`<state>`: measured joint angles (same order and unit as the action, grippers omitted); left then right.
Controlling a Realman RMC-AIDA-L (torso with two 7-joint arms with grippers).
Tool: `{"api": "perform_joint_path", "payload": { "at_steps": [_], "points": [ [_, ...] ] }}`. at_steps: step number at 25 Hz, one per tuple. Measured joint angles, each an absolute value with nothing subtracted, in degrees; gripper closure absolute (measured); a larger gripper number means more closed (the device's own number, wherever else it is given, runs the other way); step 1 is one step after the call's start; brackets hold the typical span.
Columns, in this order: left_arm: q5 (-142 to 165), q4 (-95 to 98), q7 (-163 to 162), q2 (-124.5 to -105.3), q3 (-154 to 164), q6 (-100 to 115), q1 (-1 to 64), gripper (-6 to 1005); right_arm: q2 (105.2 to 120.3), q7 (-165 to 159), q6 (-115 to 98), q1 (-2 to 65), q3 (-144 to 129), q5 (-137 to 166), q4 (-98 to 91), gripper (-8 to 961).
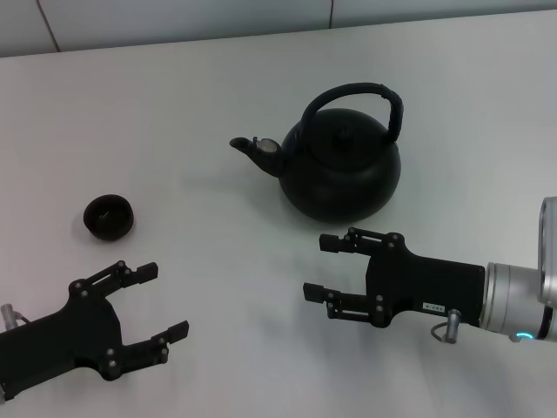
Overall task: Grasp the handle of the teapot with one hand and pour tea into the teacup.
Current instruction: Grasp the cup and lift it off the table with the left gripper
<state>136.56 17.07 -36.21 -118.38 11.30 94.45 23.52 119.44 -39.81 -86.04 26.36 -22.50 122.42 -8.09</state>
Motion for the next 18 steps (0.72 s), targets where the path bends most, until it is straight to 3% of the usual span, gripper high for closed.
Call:
{"api": "perform_joint_path", "payload": {
  "at_steps": [18],
  "points": [
    [136.48,16.39,-36.21,-118.38,11.25,93.75,24.30,153,119.44,-39.77,-85.71,26.97,-22.42,122.42,-7.64,232]
  ]
}}
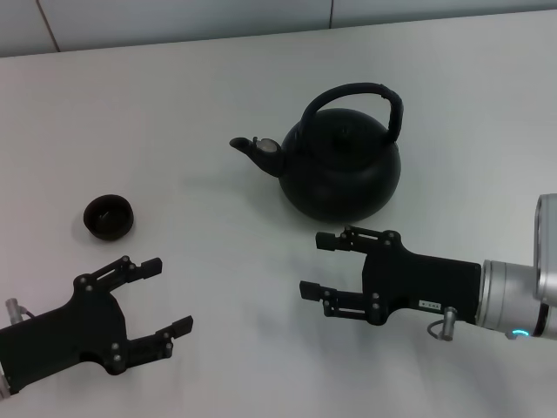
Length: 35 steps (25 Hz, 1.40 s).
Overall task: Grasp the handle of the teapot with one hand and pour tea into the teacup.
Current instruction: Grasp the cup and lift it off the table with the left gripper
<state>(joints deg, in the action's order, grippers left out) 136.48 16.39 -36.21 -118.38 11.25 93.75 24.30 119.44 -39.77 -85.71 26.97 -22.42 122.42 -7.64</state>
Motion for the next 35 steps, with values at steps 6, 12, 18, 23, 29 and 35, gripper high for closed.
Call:
{"api": "perform_joint_path", "payload": {
  "at_steps": [6,12,18,23,29,35],
  "points": [
    [136.71,16.25,-36.21,-118.40,11.25,93.69,24.45,153,119.44,-39.75,-85.64,27.07,-22.24,122.43,-7.64,231],
    [136.83,15.78,-36.21,-118.36,11.25,93.54,24.44,153,119.44,-39.73,-85.60,26.95,-22.41,122.43,-7.57,230],
    [136.84,15.78,-36.21,-118.37,11.25,93.14,24.43,153,119.44,-39.72,-85.64,26.92,-22.45,122.43,-7.56,231],
    [136.84,15.81,-36.21,-118.38,11.25,93.14,24.43,153,119.44,-39.72,-85.63,26.94,-22.49,122.49,-7.56,231],
    [136.84,15.82,-36.21,-118.39,11.25,93.14,24.34,153,119.44,-39.72,-85.71,27.00,-22.50,122.52,-7.55,231],
    [136.87,15.75,-36.21,-118.47,11.25,93.15,24.29,154,119.44,-39.72,-85.60,27.13,-22.50,122.52,-7.55,230]
  ]
}}
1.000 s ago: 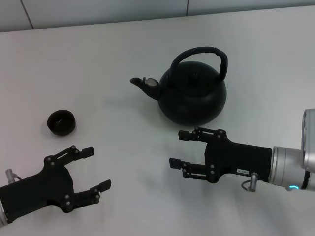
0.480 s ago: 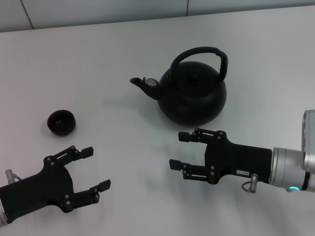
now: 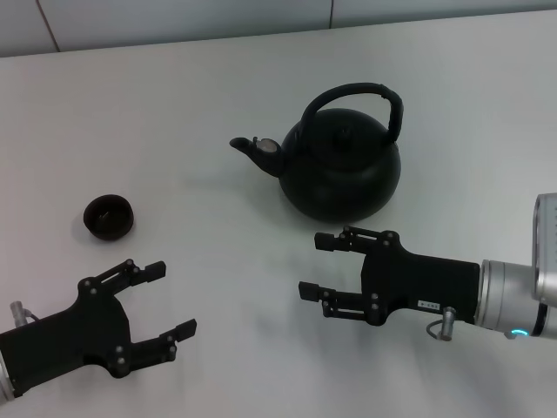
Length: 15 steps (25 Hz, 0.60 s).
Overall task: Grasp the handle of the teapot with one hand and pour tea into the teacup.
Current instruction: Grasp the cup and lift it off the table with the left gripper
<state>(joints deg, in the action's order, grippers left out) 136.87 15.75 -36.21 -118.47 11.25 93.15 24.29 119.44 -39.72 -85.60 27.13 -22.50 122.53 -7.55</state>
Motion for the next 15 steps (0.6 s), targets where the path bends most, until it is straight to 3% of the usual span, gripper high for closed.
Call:
{"api": "perform_joint_path", "payload": {
  "at_steps": [15],
  "points": [
    [136.87,15.73,-36.21,-118.47,11.25,92.70,24.44,154,119.44,-39.72,-85.60,27.25,-22.45,122.49,-7.56,230]
  ]
}}
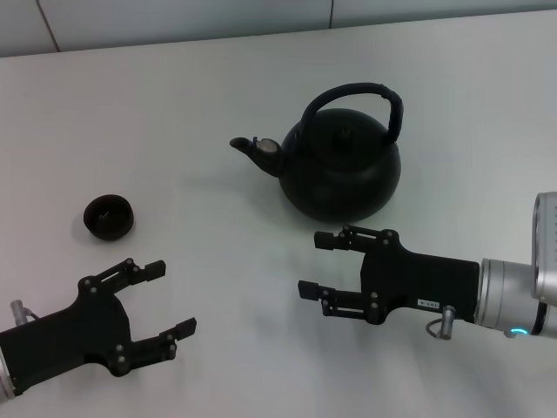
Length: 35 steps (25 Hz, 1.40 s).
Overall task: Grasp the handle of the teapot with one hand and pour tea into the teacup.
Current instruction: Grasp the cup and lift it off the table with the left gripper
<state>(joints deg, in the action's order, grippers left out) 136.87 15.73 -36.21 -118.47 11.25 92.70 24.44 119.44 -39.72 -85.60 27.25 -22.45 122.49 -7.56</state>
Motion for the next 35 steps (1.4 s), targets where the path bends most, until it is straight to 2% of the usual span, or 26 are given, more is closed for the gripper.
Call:
{"api": "perform_joint_path", "payload": {
  "at_steps": [16,29,35],
  "points": [
    [135.73,14.54,-35.70,-118.47,9.35,92.57,23.96,155,119.44,-39.73,-85.61,27.24,-22.10,122.42,-7.64,231],
    [124.87,13.43,-30.22,-118.50,-3.38,91.46,18.94,155,119.35,-39.73,-85.61,27.26,-22.06,122.42,-7.71,232],
    [124.55,13.35,-29.81,-118.43,-5.55,90.38,18.62,155,119.35,-39.72,-85.61,27.46,-22.07,122.42,-7.80,231]
  ]
}}
